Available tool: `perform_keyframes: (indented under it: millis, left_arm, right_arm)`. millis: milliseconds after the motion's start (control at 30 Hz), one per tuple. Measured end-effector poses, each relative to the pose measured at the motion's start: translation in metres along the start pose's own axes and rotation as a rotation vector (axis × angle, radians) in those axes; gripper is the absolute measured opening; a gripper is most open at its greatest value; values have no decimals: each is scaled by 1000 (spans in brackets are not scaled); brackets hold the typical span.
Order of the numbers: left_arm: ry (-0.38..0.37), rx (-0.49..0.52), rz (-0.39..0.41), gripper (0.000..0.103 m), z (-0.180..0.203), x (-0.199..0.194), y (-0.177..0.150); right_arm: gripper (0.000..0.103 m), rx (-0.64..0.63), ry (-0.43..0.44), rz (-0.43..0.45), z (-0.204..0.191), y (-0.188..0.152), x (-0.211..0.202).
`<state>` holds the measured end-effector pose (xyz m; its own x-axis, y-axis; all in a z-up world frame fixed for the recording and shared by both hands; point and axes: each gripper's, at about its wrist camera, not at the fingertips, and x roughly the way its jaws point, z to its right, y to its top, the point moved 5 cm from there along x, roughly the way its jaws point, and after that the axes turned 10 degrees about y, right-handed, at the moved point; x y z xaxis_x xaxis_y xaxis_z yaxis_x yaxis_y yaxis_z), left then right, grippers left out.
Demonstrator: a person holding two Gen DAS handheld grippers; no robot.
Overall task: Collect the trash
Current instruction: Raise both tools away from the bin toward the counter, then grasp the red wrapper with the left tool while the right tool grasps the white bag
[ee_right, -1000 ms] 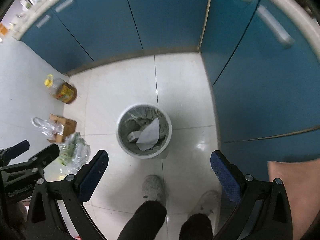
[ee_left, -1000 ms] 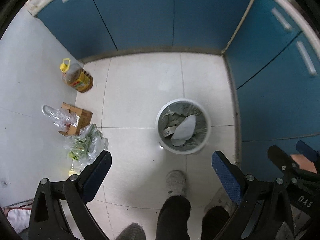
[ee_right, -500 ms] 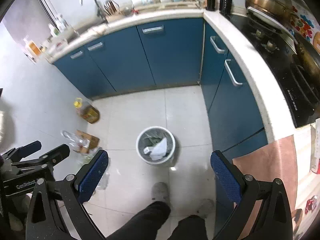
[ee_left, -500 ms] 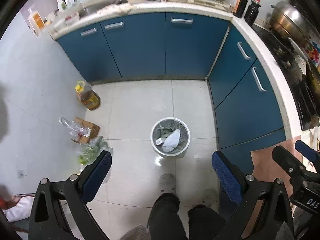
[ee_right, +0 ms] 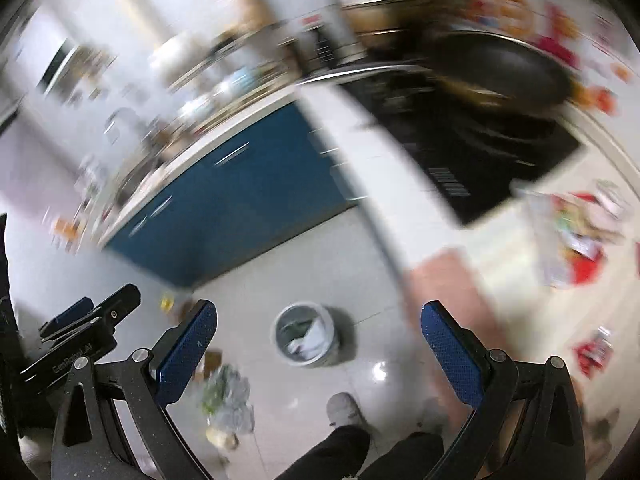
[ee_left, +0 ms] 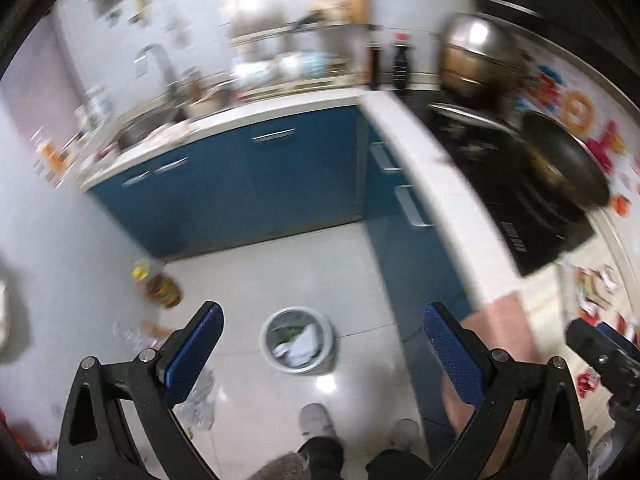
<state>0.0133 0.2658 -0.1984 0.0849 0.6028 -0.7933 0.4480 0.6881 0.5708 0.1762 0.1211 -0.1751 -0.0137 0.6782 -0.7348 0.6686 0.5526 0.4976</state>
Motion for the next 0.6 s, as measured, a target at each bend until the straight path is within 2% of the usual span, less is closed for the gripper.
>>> perform_keyframes:
  millis: [33,133,300,400,467,600]
  left_arm:
    - [-18,36,-3,102,25,-1,3]
    - [-96,143,-33,102,101,-1,12]
    - [-242,300,-165,102,244,17,1]
    - [-239,381,-188,101,305,24,-9]
    - [-252,434,-185,101,339,21,-21]
    - [-251,566,-191,101,390,14,-54]
  right_arm:
    - [103,28,-23,11,19,2,-8]
    - [103,186,-147,64,117,2,-54]
    - [103,410,-333,127,257,-11,-116]
    - [101,501,-440,147,334,-21,-146]
    - [96,547,-482,141,374,-29,-155]
    - [85,611,-472,83,445,-38,-135]
